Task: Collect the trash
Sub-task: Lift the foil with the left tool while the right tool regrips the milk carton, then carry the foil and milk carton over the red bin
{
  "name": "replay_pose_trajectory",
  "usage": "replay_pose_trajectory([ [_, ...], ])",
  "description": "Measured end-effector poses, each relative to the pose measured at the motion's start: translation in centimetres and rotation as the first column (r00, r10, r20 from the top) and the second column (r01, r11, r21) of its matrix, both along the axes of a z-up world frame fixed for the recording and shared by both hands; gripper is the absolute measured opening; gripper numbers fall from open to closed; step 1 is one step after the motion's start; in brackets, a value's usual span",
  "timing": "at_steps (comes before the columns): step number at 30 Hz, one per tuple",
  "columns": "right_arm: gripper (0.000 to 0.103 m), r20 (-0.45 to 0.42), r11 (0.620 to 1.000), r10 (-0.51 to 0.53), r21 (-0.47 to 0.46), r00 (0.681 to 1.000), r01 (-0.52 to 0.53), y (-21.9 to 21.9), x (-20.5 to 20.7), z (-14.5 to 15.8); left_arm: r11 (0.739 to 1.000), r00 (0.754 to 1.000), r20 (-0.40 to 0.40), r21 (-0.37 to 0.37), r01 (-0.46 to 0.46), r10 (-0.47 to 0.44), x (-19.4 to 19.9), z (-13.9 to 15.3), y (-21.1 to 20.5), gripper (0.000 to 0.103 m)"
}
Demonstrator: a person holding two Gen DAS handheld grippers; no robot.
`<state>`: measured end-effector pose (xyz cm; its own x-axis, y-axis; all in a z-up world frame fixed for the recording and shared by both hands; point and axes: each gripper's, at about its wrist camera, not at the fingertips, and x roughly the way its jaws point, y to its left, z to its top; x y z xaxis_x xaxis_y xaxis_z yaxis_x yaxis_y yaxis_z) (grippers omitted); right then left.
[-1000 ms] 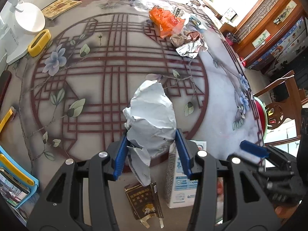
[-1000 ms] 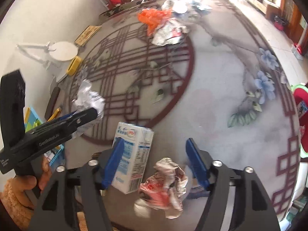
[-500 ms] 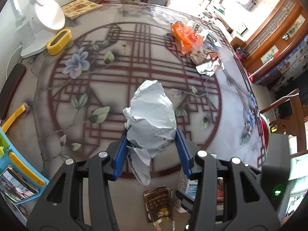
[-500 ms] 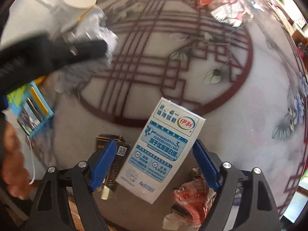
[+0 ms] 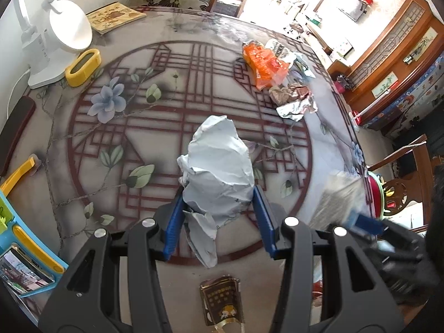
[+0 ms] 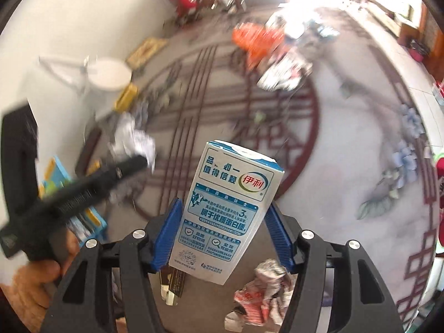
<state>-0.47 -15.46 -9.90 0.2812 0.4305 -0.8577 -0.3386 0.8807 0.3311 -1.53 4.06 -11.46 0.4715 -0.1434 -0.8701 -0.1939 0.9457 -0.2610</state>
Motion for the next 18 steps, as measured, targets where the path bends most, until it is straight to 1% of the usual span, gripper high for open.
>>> replay_pose_trajectory([
  [4, 0.059, 0.043, 0.999, -0.039, 0.018, 0.998, 0.038, -2.1, 0.2, 1.6, 1.0, 1.0, 0.002, -0.002, 0.024, -0.024, 0.3, 0.2, -1.2, 0.046],
  [7, 0.059, 0.058, 0.998, -0.055, 0.028, 0.997, 0.054, -3.3, 0.5, 2.8, 0.999, 0.999, 0.005, -0.005, 0.042, -0.042, 0.6, 0.4, -2.2, 0.046],
  [18, 0.059, 0.073, 0.996, -0.079, 0.049, 0.994, 0.076, -7.0, 0.4, 3.4, 0.997, 0.997, 0.007, -0.009, 0.071, -0.071, 1.3, 0.9, -6.2, 0.046],
])
